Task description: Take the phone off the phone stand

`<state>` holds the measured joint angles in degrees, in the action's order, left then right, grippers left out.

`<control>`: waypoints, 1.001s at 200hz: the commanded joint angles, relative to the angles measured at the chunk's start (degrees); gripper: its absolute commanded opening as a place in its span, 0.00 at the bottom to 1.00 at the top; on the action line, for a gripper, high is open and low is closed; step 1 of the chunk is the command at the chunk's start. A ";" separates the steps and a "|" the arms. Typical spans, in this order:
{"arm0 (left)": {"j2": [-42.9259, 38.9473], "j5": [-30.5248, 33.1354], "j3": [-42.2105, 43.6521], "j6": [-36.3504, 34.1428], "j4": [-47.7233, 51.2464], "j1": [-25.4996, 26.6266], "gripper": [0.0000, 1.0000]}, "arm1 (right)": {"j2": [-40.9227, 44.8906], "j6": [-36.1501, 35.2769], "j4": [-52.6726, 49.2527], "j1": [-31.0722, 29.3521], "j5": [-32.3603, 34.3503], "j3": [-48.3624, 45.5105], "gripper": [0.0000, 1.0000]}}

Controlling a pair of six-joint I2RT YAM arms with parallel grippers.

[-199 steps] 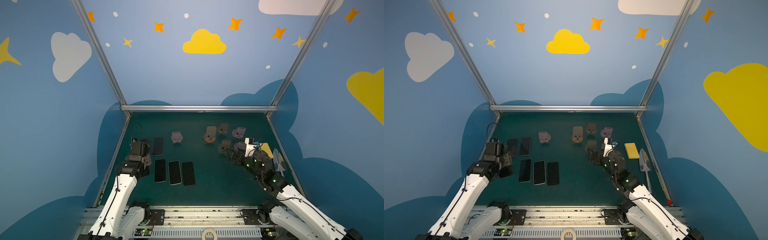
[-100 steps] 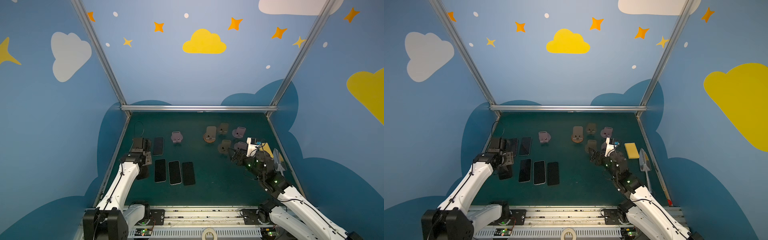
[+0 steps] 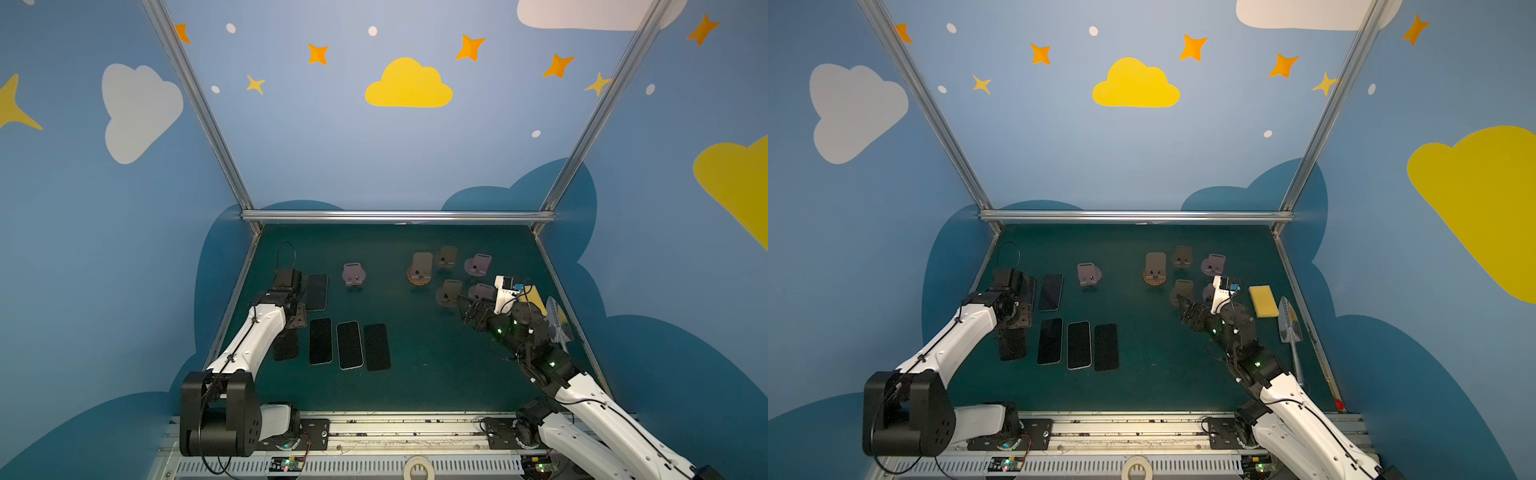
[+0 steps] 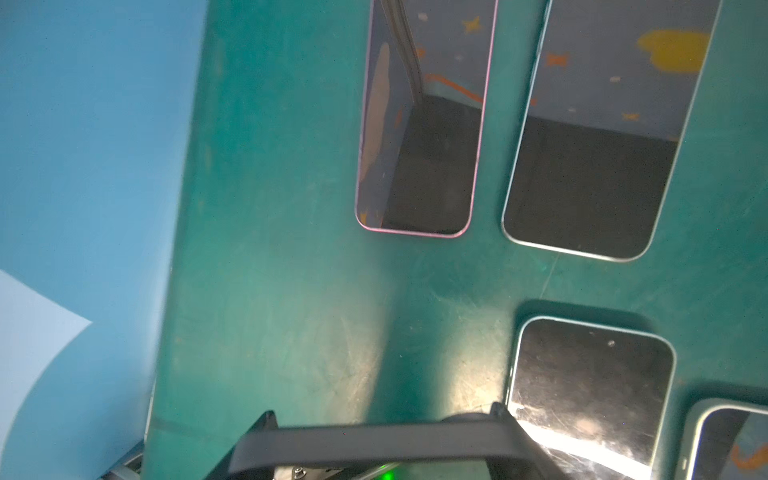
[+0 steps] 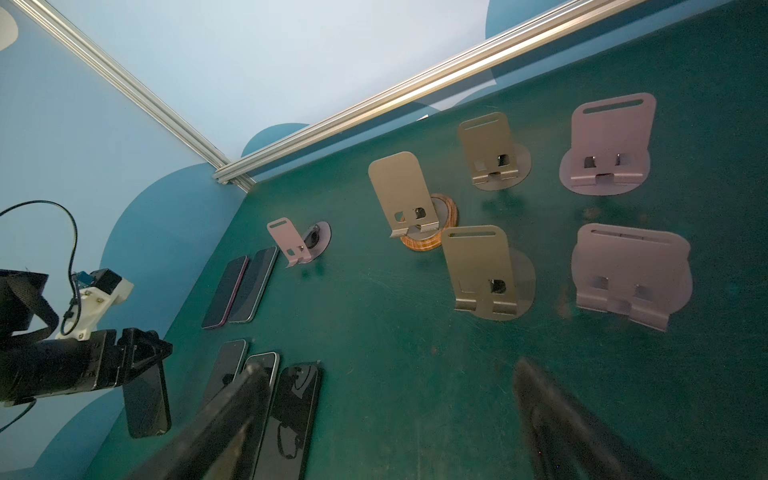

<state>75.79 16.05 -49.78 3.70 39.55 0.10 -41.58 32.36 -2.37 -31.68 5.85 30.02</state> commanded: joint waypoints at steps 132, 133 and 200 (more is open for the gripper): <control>20.89 -7.77 -9.18 0.26 7.38 -0.32 0.67 | -0.87 0.60 1.11 0.66 -0.12 -1.04 0.92; 20.98 -7.82 -9.19 0.26 7.38 -0.30 0.67 | -0.87 0.60 1.12 0.66 -0.08 -1.03 0.92; 27.54 -7.24 -11.90 -0.02 9.80 -1.08 0.67 | -1.13 0.60 1.19 0.80 0.04 -1.12 0.92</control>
<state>100.79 9.43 -61.54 3.42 47.94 -0.58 -42.50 32.64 -2.33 -31.16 5.87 29.58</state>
